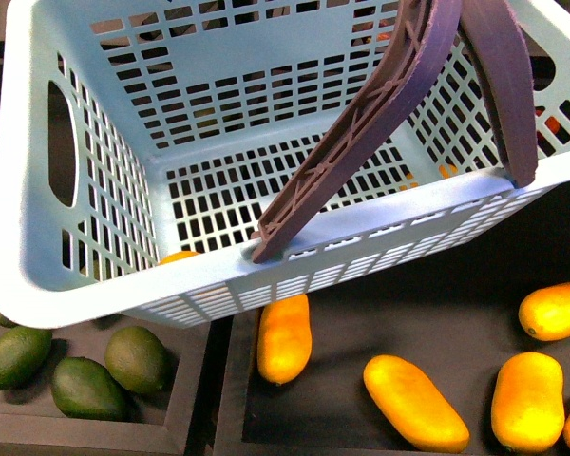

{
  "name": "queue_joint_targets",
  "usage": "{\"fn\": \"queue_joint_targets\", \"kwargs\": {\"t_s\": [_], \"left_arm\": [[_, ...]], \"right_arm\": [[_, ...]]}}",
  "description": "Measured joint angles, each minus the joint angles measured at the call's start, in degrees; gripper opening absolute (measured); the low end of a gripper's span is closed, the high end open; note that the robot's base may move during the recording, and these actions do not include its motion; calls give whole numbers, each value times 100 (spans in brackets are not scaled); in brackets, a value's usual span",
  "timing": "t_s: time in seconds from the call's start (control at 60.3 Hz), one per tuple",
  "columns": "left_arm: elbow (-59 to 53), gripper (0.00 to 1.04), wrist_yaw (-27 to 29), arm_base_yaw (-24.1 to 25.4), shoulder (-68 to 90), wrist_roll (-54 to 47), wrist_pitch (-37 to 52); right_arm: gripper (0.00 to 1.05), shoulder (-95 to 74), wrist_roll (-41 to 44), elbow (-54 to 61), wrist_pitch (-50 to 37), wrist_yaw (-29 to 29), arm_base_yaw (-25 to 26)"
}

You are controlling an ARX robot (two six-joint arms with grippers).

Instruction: Pick lemon and mango into basket

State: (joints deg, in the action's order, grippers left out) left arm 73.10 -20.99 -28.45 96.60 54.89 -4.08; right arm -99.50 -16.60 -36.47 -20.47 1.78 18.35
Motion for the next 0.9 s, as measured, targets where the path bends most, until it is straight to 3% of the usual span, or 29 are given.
{"fn": "queue_joint_targets", "kwargs": {"t_s": [0.232, 0.896], "left_arm": [[0, 5, 26, 2, 0, -2, 0], [0, 5, 22, 2, 0, -2, 0]], "right_arm": [[96, -1720, -114, -927, 326, -55, -83], [96, -3467, -1359, -2422, 918, -208, -503]]}}
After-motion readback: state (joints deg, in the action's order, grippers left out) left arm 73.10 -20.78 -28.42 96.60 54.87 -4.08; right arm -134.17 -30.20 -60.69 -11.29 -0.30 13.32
